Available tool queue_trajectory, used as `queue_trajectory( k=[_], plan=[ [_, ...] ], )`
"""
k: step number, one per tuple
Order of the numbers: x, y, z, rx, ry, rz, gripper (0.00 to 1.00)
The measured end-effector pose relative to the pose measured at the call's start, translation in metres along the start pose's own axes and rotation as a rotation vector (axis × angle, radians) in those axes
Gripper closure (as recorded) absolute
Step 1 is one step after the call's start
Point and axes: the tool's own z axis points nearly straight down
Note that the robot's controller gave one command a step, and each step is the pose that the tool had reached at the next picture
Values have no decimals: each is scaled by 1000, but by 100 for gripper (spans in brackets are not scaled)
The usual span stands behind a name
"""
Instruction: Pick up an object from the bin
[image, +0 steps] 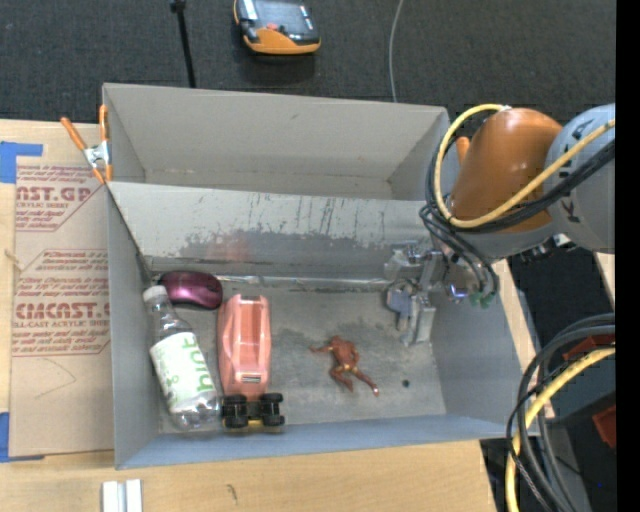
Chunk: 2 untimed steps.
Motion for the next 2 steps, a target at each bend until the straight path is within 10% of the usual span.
queue_trajectory(
  k=[2],
  plan=[
    [28,30,45,1,-11,-58,0]
  ],
)
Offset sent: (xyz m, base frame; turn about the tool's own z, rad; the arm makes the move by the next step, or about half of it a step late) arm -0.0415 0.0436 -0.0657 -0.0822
